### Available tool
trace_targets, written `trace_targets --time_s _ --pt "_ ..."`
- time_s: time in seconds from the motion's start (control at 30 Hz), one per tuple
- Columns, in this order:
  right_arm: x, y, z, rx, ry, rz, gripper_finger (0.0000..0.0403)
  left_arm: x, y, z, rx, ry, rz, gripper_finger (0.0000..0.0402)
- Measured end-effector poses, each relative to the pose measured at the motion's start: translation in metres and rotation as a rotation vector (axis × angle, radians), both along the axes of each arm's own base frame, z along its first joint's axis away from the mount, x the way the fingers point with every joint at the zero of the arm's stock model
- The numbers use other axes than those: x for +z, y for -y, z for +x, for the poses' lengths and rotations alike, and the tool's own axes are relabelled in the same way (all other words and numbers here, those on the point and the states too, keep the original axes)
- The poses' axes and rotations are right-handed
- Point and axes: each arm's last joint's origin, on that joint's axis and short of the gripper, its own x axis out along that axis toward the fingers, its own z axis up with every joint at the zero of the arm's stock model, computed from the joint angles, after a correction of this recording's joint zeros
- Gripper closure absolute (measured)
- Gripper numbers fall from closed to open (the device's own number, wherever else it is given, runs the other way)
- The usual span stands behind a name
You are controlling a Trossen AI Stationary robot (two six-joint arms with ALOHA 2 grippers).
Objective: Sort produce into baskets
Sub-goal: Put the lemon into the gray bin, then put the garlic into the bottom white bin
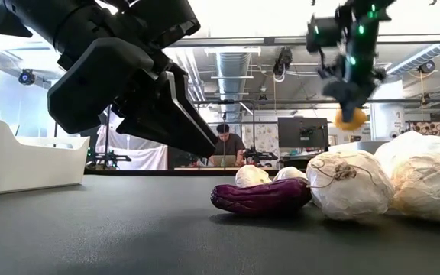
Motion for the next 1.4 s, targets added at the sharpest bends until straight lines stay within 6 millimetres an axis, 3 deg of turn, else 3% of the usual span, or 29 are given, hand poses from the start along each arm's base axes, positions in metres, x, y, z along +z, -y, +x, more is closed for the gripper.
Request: trace_targets --time_s 0.2,0.47,0.63,0.8,0.9,1.03,1.2,1.4 --pt "-0.03 0.041 -0.041 -0.205 -0.058 0.084 0.0173 0.0 -0.001 0.0 0.008 0.006 0.012 0.0235" --pt "-0.039 0.053 -0.039 -0.206 0.003 0.093 0.0153 0.0 -0.002 0.0 0.022 0.01 0.028 0.0235" --pt "-0.03 0.055 -0.037 -0.192 0.01 0.078 0.0107 0.0 -0.002 0.0 0.022 0.007 0.029 0.0235" --pt "0.004 0.041 -0.027 -0.146 0.081 0.027 0.0085 0.0 -0.002 -0.001 0.02 -0.003 0.035 0.0235" --pt "0.027 0.02 -0.015 -0.054 0.187 0.023 0.0087 0.001 -0.002 -0.001 0.021 0.001 0.032 0.0235" --pt "0.039 -0.03 0.005 0.113 0.352 0.116 0.0101 0.001 -0.002 -0.001 0.02 -0.001 0.034 0.0235" --pt "0.028 -0.104 0.029 0.266 0.393 0.242 0.0118 0.001 -0.002 -0.001 0.02 -0.003 0.034 0.0235" --pt "0.005 -0.189 0.049 0.509 0.314 0.337 0.0132 0.001 -0.002 -0.001 0.02 -0.002 0.034 0.0235"
